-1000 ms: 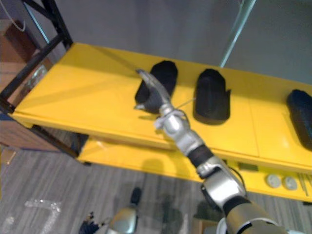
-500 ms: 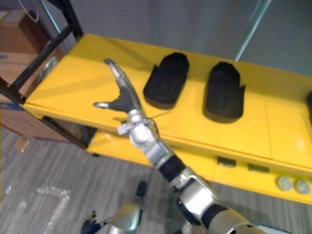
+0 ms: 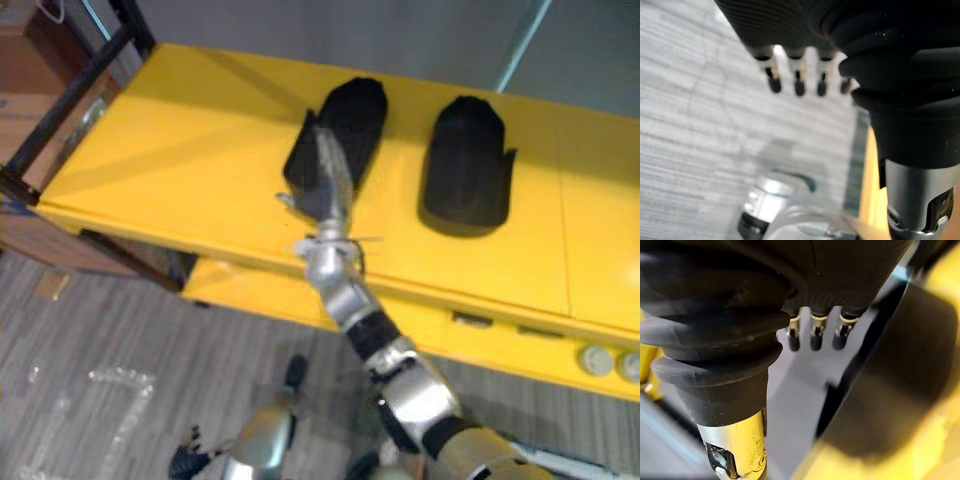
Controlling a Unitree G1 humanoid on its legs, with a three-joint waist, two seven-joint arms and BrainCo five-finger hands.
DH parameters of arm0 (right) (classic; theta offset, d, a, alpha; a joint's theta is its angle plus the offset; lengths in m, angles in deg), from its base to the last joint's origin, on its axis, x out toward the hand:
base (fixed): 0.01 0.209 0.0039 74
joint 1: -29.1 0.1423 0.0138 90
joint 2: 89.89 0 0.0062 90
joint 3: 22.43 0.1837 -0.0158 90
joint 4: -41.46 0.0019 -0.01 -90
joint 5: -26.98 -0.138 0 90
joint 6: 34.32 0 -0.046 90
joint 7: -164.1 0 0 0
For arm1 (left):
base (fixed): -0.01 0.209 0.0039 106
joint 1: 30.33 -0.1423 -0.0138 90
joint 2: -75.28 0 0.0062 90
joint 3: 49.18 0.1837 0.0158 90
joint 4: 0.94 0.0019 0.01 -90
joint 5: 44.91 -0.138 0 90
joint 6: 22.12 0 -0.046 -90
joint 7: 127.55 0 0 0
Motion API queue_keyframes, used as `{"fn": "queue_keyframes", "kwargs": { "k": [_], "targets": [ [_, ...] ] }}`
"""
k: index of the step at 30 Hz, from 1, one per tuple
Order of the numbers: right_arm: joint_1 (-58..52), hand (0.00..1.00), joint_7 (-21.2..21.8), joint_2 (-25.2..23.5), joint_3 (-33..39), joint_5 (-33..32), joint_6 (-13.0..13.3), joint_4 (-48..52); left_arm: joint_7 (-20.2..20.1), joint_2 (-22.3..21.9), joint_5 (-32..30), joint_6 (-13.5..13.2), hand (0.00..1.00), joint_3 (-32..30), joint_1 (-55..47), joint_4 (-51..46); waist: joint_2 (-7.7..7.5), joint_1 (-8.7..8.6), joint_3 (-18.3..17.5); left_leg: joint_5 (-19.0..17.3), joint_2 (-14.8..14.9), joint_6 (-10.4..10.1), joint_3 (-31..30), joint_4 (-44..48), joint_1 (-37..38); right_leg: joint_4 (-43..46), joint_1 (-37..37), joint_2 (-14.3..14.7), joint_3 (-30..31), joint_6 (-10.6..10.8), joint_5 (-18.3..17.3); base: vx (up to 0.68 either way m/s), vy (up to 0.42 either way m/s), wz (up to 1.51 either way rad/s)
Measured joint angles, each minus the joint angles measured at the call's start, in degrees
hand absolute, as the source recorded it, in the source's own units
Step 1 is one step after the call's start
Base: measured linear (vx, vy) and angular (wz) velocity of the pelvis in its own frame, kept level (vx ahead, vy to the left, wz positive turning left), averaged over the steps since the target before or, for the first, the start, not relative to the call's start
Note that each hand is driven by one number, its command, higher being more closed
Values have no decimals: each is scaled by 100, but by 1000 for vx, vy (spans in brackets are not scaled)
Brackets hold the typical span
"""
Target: Walk over and take plastic housings, then place them on the shelf
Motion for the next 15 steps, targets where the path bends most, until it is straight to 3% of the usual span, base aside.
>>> {"fn": "queue_keyframes", "kwargs": {
  "k": [8, 12, 15],
  "targets": [
    [63, 0, 185, 137, -18, -168, 10, 178, 8, 34, 5, 21, 0, 30, 0, -57, 0, -90, 0, -3, 56, 2, 150, 0, 113, -1, 15, 14, 152, -5, 9, -30, -17, -11],
    [42, 0, 528, 141, -158, -190, -32, 213, 25, 36, 7, 66, 0, 32, 0, -57, 0, -111, 0, -29, 56, 12, 209, 0, 193, -19, 91, 9, 172, -5, 9, -17, -8, -3],
    [-22, 0, 1104, 145, -337, -376, -123, 220, 32, 38, 7, 95, 0, 32, 0, -58, 0, -130, 0, -52, 57, 42, 214, -1, 192, -19, 90, 9, 173, -4, 10, -26, -6, -1]
  ]
}}
